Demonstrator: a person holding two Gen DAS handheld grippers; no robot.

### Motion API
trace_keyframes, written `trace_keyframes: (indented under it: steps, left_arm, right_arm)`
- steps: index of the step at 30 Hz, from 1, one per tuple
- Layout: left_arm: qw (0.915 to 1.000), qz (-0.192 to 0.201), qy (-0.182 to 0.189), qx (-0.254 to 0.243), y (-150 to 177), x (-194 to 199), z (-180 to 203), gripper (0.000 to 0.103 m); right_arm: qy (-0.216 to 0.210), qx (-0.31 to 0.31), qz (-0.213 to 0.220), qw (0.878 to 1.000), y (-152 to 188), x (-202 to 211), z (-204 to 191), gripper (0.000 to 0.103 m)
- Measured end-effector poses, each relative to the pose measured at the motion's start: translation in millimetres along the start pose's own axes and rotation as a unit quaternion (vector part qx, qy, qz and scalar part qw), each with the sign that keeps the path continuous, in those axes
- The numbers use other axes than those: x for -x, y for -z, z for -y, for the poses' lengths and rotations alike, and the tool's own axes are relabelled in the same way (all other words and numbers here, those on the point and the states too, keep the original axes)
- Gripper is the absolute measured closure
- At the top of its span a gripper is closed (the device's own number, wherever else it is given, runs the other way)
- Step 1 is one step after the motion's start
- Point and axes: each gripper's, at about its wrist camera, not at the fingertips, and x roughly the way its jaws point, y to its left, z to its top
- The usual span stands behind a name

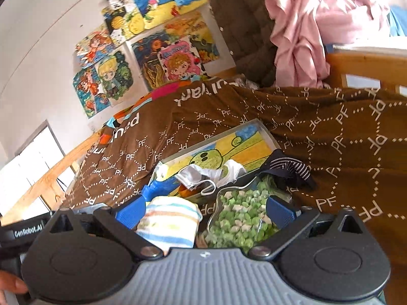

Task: Organize soft objects
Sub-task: 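Move both open tools back over the pile of soft items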

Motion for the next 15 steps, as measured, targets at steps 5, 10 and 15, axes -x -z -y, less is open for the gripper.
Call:
trace_keyframes:
  steps: [5,10,15]
  left_arm:
    - [1.0000,0.007,-0.001,0.001,14.0,23.2,-7.8,0.003]
    - [0.9999,0.008,-0.012,-0.009,27.0,41.2,-15.6,0.002]
    - [0.9986,-0.002,-0.052,-0.001,38.3,53.3,-21.5,0.002]
  right_arm:
    - [0.012,0.027,0.008,1.000,21.2,25.0,-16.6,0.000]
    - [0.028,0.034,-0.003,0.999,39.5,41.6,-24.0,0.000]
    - [0.027,0.031,-0.022,0.999,53.2,50.2,-28.2,0.000]
